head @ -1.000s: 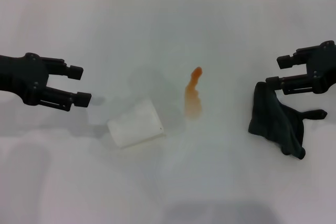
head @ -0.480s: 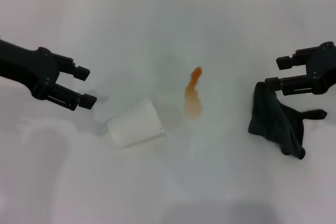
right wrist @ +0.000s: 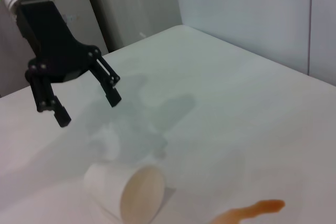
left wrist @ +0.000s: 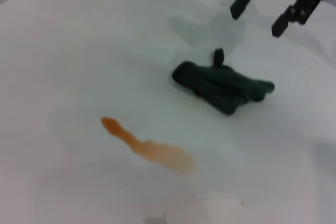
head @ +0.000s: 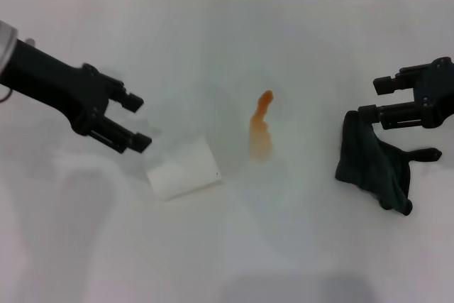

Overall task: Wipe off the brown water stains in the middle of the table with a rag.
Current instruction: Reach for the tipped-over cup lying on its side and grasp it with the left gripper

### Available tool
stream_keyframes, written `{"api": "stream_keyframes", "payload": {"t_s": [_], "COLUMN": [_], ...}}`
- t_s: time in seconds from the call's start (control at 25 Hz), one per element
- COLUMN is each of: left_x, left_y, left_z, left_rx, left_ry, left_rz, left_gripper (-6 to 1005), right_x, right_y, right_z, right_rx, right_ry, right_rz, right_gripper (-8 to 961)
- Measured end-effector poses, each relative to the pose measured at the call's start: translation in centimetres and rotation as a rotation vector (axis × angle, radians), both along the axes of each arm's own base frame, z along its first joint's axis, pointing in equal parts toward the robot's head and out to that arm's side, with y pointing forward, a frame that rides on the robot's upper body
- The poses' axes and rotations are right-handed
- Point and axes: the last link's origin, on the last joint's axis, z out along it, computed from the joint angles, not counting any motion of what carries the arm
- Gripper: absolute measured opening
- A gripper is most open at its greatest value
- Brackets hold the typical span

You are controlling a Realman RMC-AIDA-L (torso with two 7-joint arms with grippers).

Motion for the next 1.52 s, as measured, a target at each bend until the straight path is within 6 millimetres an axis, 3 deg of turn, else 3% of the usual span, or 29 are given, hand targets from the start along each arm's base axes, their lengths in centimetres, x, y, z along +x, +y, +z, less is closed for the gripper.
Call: {"api": "stream_keyframes", "payload": {"t_s": [0.12, 0.92, 1.52], "left_x": [0.1, -0.3, 0.0], "left_y": [-0.1, -0.4, 0.2], "left_z": [-1.3, -4.5, -5.3], "left_rx": [-0.027, -0.049, -0.028], "left_ry": [0.033, 0.119, 0.132], "left_rz": [-0.007, -0.014, -0.037], "left_gripper": [833, 817, 806], "right_x": [0.0, 0.0, 0.1], "right_y": [0.0, -0.1, -0.2], "right_z": [0.0, -0.3, -0.3], "right_rx": [0.000, -0.010, -0.009], "right_ry": [0.000, -0.002, 0.006], "right_rz": [-0.001, 0.002, -0.002], "right_gripper": [642, 643, 643]}}
